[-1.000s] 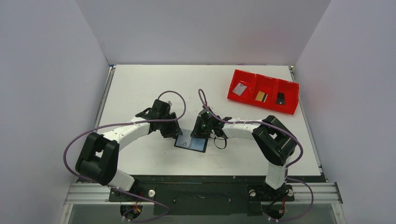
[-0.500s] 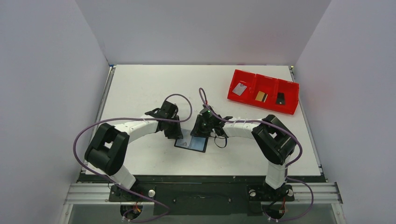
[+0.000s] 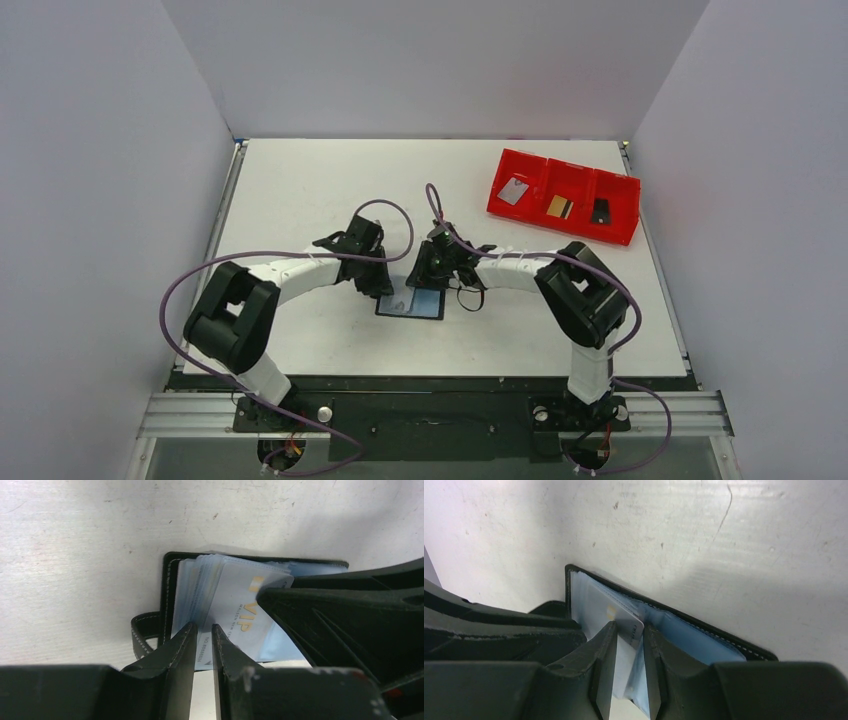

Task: Take the credit cards out of the card holder
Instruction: Remove the credit card from the card holder.

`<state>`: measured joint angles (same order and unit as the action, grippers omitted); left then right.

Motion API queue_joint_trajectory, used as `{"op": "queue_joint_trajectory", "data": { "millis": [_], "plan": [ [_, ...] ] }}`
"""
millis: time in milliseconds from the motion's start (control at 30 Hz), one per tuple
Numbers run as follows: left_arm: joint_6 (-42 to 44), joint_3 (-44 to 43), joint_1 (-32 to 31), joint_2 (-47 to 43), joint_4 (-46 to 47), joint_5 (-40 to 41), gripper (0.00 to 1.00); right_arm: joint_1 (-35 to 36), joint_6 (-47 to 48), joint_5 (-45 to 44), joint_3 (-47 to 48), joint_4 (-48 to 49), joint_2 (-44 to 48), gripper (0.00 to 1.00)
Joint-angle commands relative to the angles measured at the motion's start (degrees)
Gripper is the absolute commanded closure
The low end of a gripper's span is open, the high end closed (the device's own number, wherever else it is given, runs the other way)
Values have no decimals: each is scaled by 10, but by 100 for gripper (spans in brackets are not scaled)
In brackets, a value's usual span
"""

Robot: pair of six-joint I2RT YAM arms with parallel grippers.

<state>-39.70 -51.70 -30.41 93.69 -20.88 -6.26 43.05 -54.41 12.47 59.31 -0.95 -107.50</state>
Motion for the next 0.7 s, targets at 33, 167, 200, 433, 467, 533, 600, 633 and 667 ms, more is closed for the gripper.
{"op": "queue_joint_trajectory", "data": {
  "millis": [33, 167, 200, 433, 467, 533, 600, 633, 667],
  "plan": [
    [-26, 9, -19, 24, 40, -28, 85, -12, 22, -22, 22, -18, -50, 76],
    [-36, 9, -24, 28, 45, -32, 86, -21, 28, -16, 36, -22, -55, 76],
    [-37, 8, -24, 31, 45, -31, 86, -23, 28, -15, 38, -24, -54, 74],
    [-54, 10, -24, 49, 36, -16, 88, -41, 35, -1, 12, -22, -10, 64],
    [-56, 10, -24, 53, 35, -15, 88, -43, 34, 2, 3, -19, -6, 63],
    [-58, 9, -24, 59, 34, -13, 89, -50, 28, 16, -15, -4, 12, 62],
    [-60, 10, -24, 62, 35, -13, 90, -57, 20, 31, -33, 19, 23, 62],
    [-60, 11, -24, 63, 36, -14, 90, -60, 18, 41, -38, 33, 27, 62],
    [-61, 11, -24, 64, 37, -13, 90, -61, 13, 51, -49, 39, 32, 62]
  ]
}}
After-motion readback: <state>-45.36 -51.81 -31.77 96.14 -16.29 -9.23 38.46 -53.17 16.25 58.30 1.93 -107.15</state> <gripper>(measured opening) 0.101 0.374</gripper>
